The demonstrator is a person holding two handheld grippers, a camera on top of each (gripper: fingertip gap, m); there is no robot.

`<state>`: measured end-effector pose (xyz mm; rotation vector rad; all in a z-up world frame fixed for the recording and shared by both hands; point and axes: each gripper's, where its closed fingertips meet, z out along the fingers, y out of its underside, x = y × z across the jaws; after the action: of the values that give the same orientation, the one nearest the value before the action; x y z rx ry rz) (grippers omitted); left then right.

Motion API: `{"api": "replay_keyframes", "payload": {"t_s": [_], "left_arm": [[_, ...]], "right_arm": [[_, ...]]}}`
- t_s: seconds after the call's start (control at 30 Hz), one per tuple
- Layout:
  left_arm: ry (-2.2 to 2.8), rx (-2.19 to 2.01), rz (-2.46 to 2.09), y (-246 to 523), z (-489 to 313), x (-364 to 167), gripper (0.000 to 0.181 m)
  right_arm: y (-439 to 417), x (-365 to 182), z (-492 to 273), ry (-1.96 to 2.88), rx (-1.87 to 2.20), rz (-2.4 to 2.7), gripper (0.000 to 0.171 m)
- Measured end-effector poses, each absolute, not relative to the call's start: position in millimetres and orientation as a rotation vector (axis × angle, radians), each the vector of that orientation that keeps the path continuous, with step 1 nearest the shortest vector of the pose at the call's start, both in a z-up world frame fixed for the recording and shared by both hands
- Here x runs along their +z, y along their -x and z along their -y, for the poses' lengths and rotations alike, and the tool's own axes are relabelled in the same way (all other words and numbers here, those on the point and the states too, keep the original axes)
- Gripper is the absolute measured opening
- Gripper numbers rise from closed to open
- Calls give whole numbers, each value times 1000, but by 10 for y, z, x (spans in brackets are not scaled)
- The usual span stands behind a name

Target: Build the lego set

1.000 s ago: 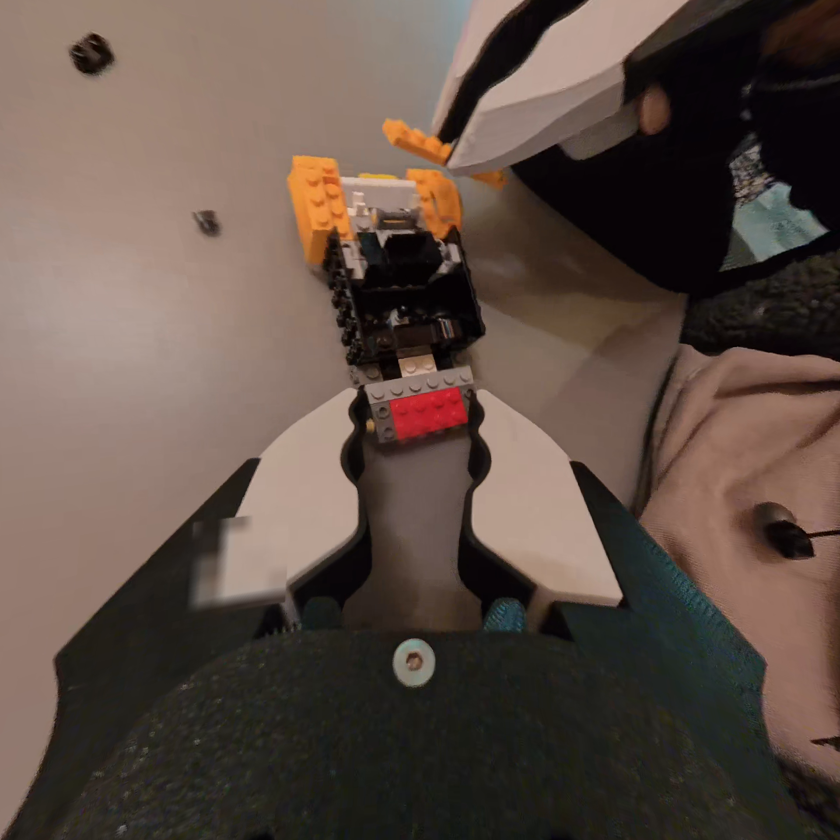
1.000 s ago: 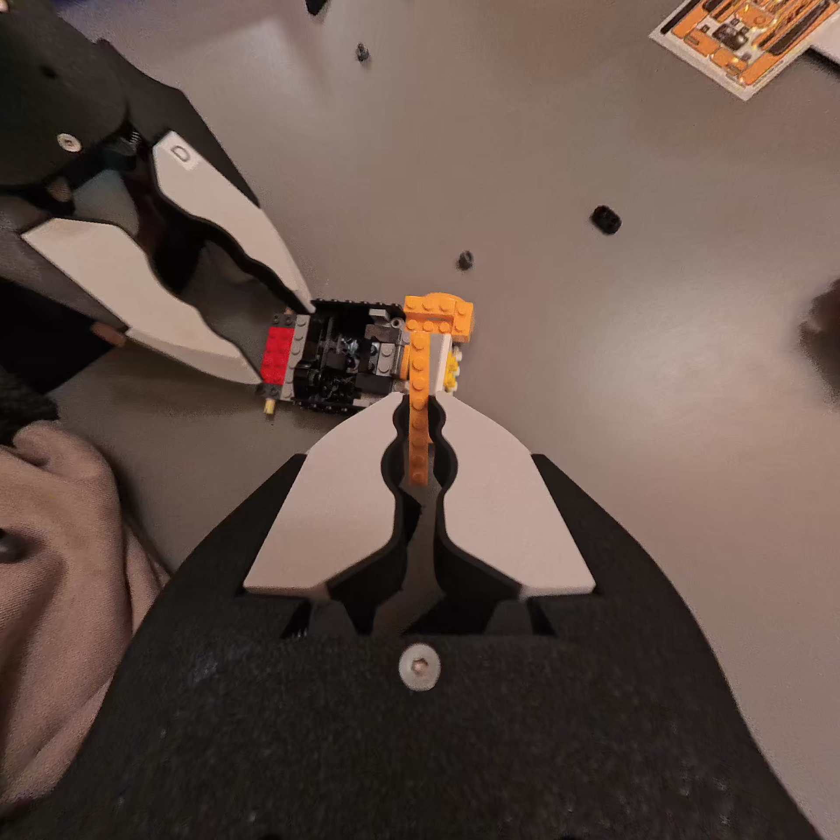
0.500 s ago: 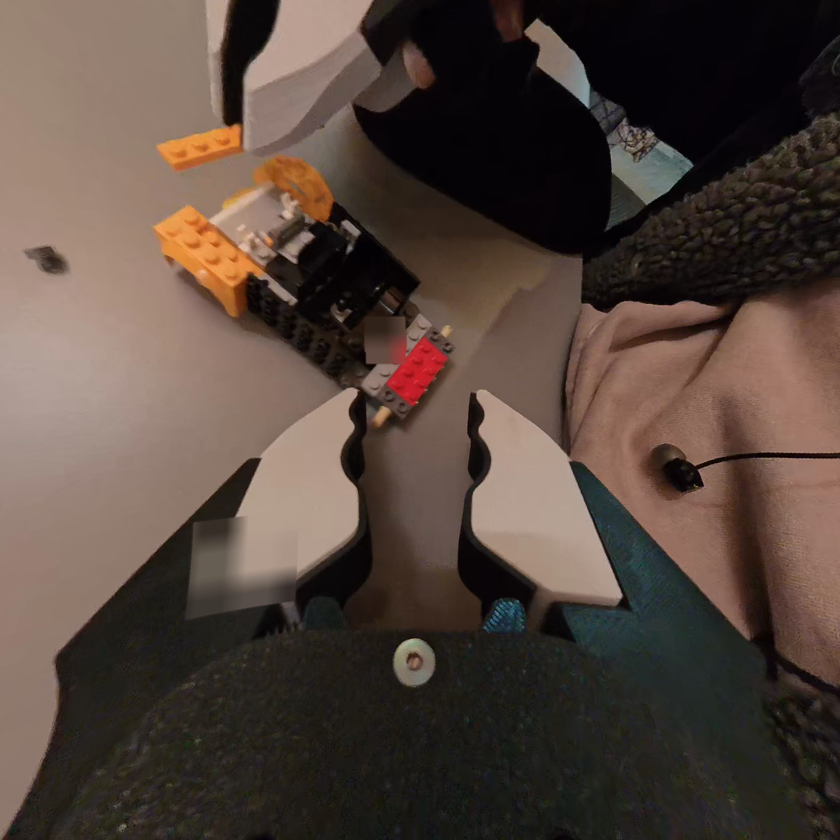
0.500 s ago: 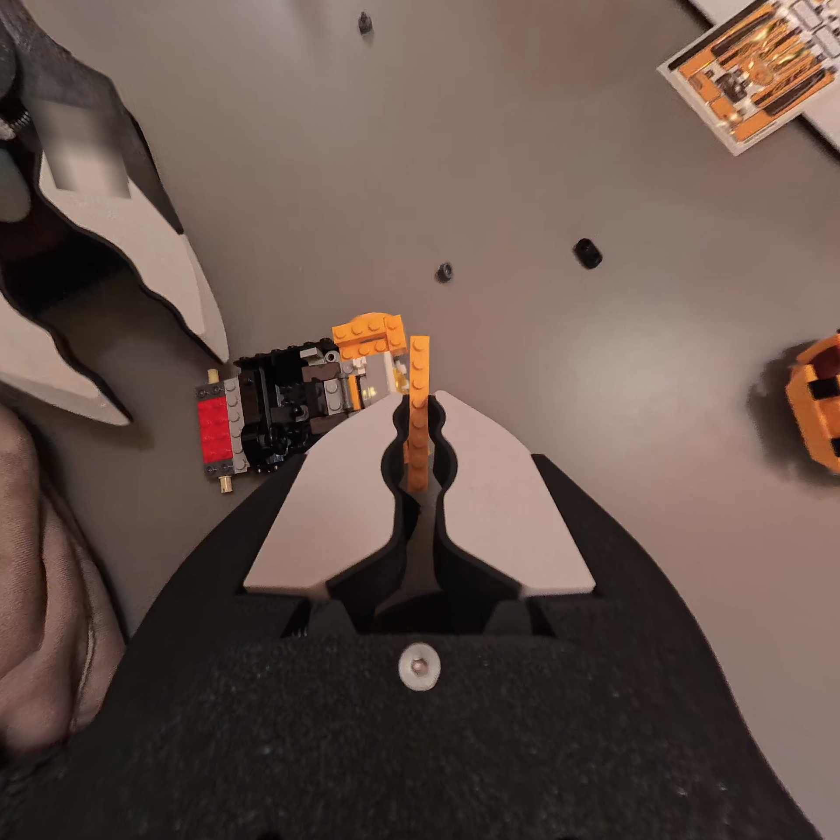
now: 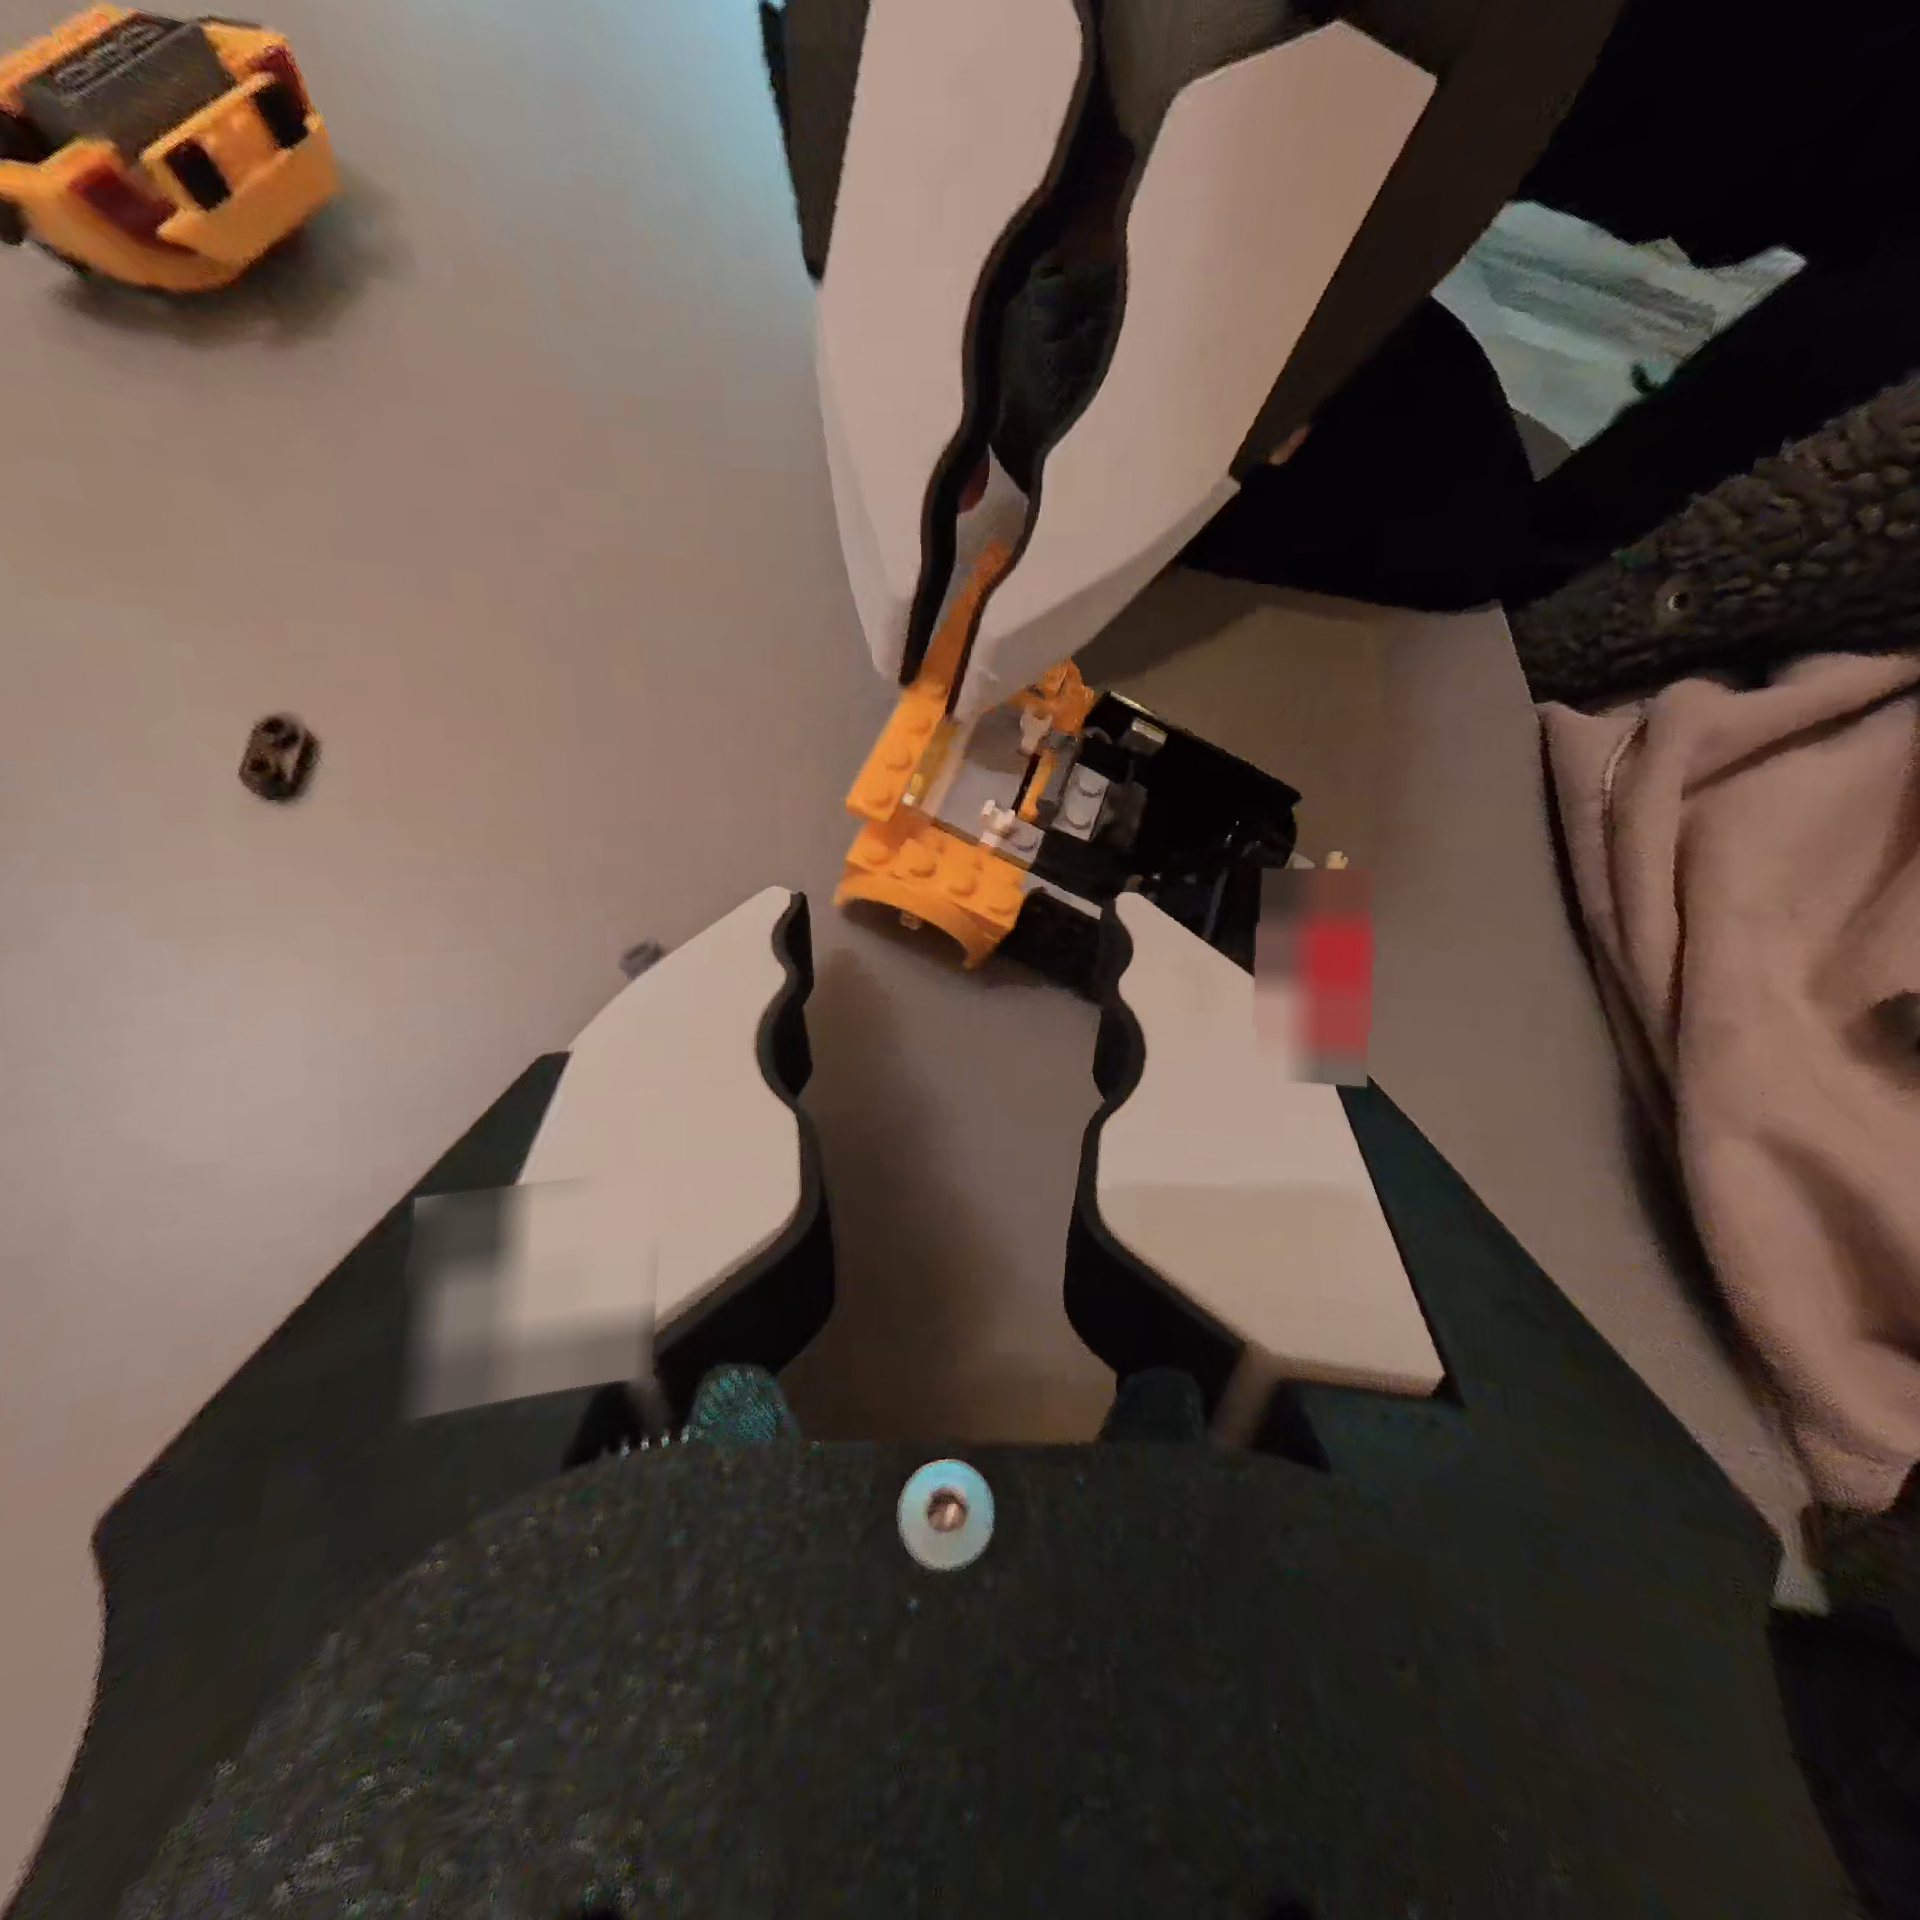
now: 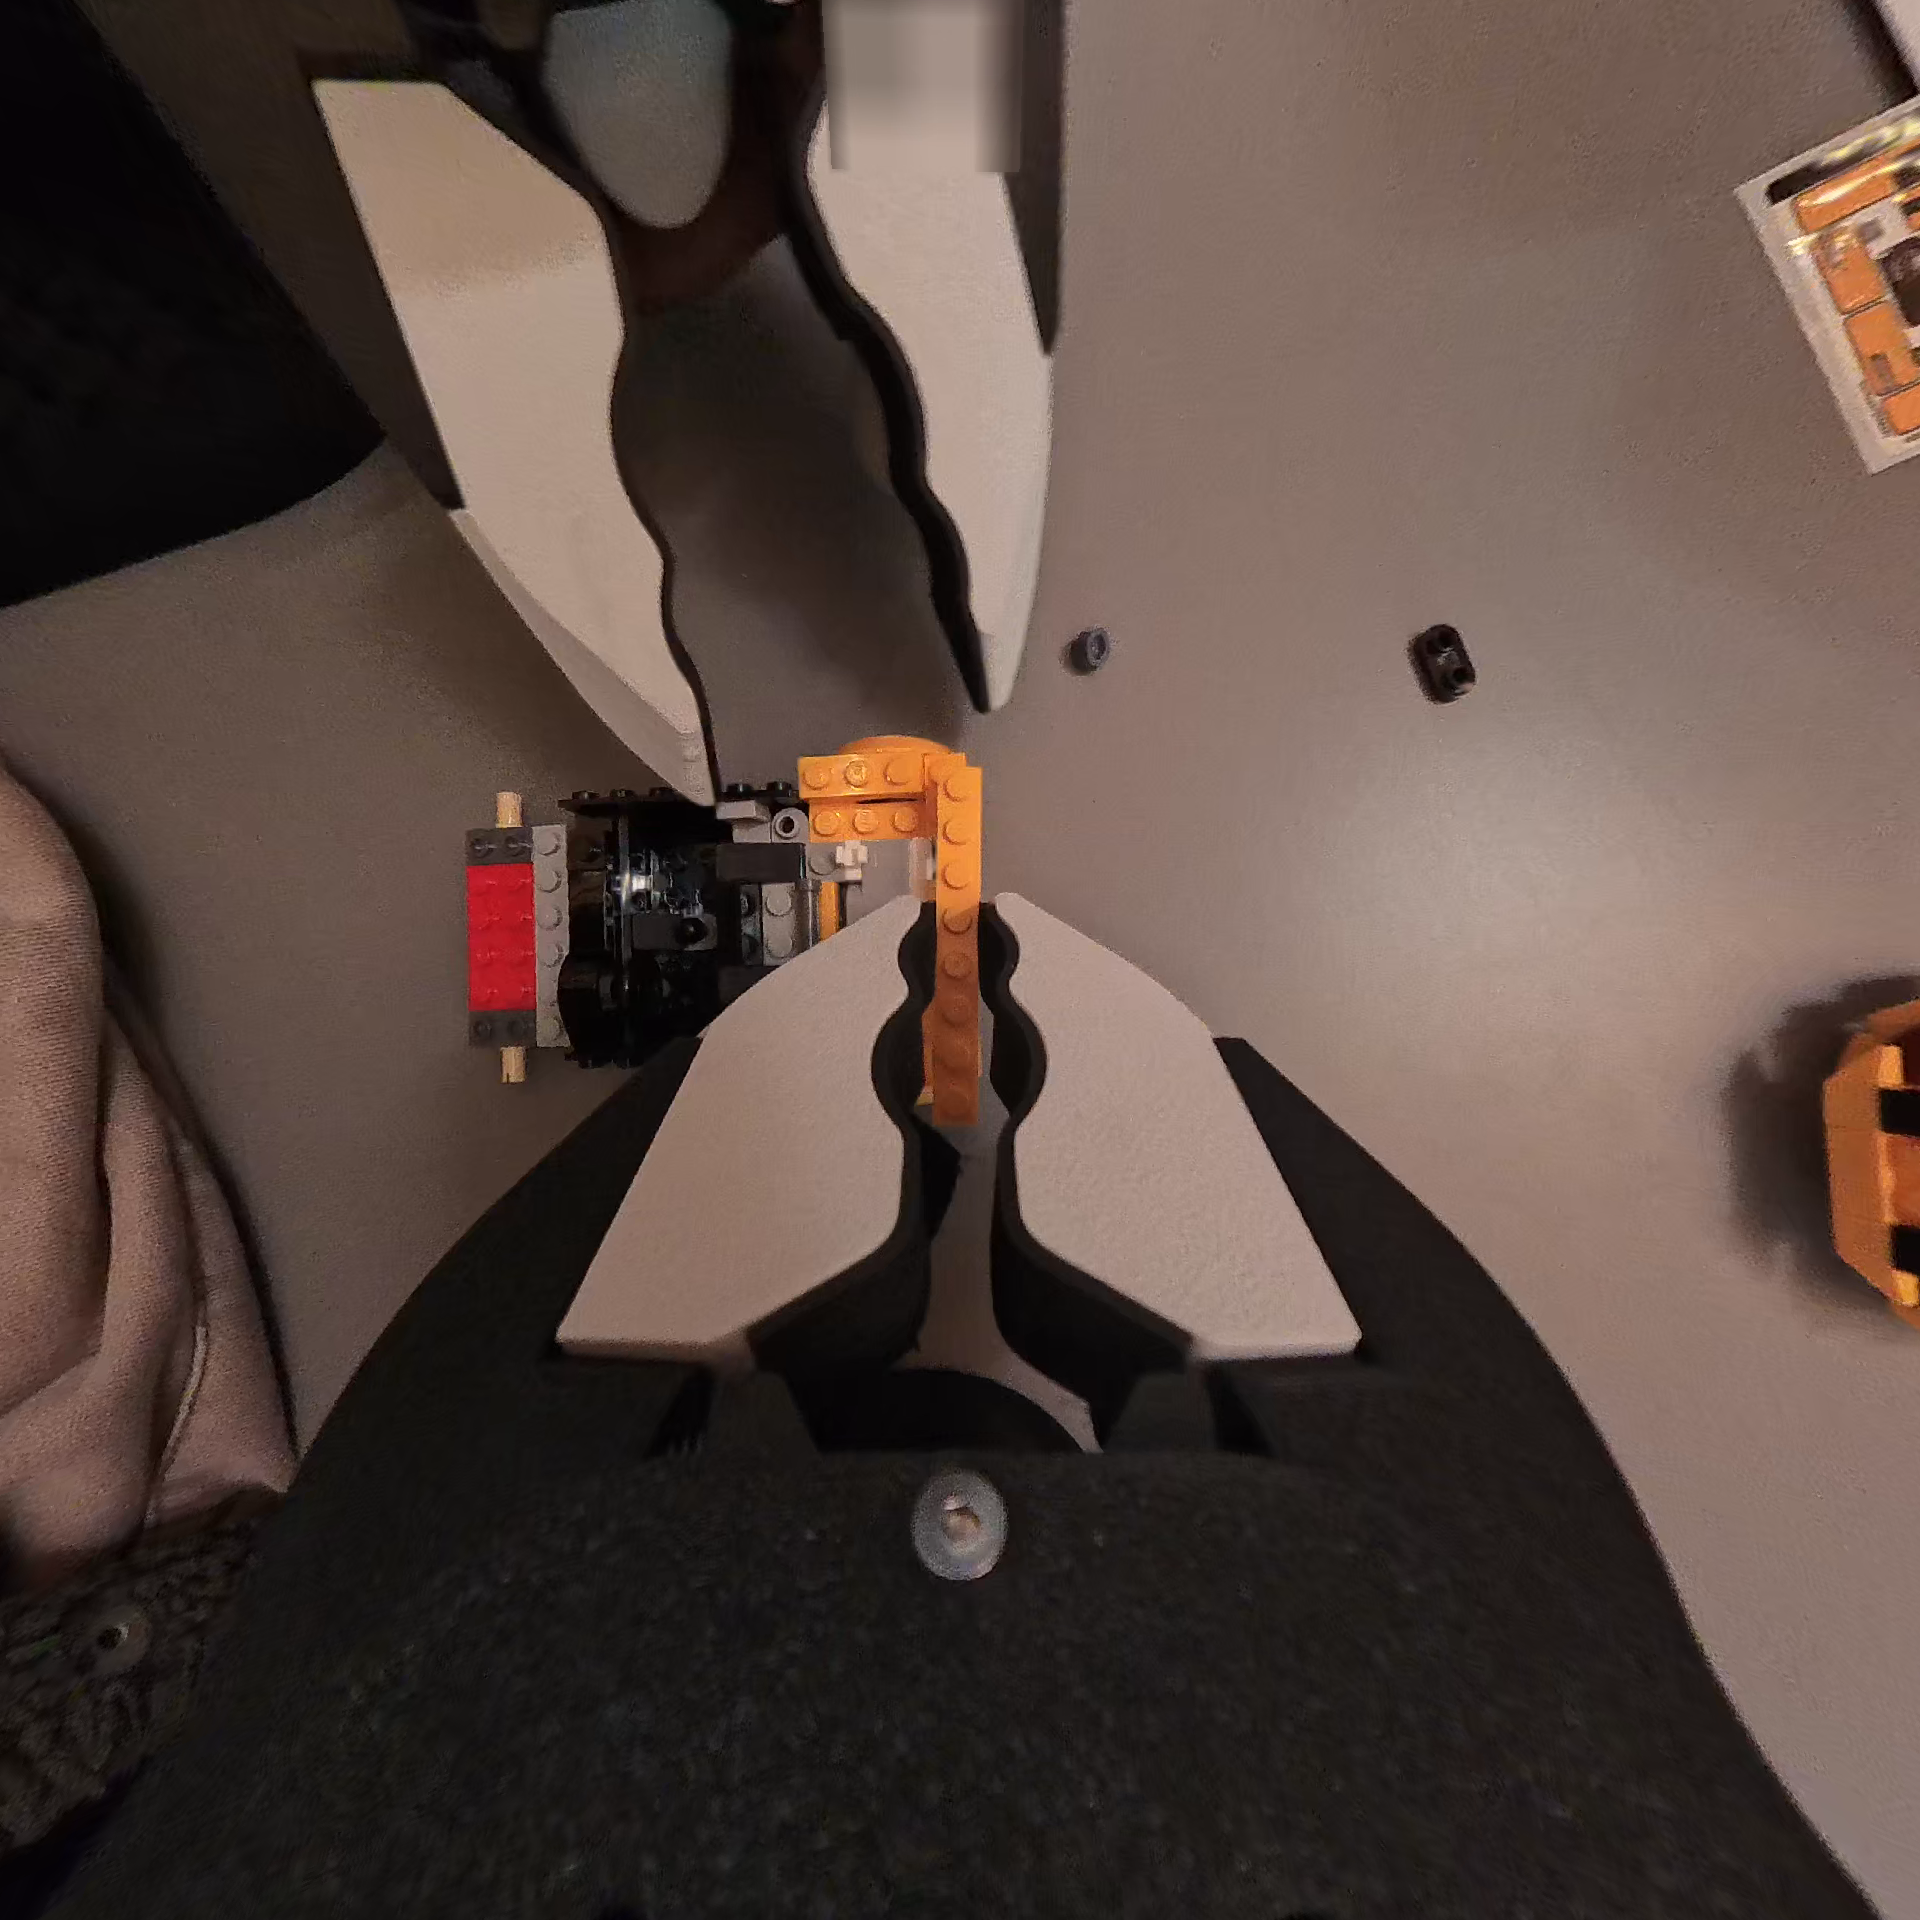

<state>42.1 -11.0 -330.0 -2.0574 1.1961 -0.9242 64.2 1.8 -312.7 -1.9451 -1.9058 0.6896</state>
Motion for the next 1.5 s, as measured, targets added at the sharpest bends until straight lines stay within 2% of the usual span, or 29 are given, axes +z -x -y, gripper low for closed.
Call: {"api": "replay_keyframes", "payload": {"t_s": [0.27, 0.63, 0.77, 0.97, 1.2, 1.5], "left_arm": [[1958, -1054, -1347, -526, 162, -3340, 57], [1990, -1074, -1278, -518, 150, -3332, 51], [2006, -1085, -1226, -496, 134, -3313, 40], [2000, -1068, -1223, -482, 168, -3304, 40], [1990, -1059, -1242, -499, 169, -3304, 53], [2025, -1070, -1207, -521, 171, -3306, 33]], "right_arm": [[-615, -3186, 10, 1956, 694, 1928, 7], [-612, -3205, 12, 1935, 677, 1977, 7], [-614, -3212, 24, 1919, 688, 2000, 7], [-598, -3213, 42, 1889, 687, 2027, 7], [-579, -3213, 41, 1850, 679, 2051, 7], [-557, -3214, 49, 1806, 684, 2087, 7]]}}
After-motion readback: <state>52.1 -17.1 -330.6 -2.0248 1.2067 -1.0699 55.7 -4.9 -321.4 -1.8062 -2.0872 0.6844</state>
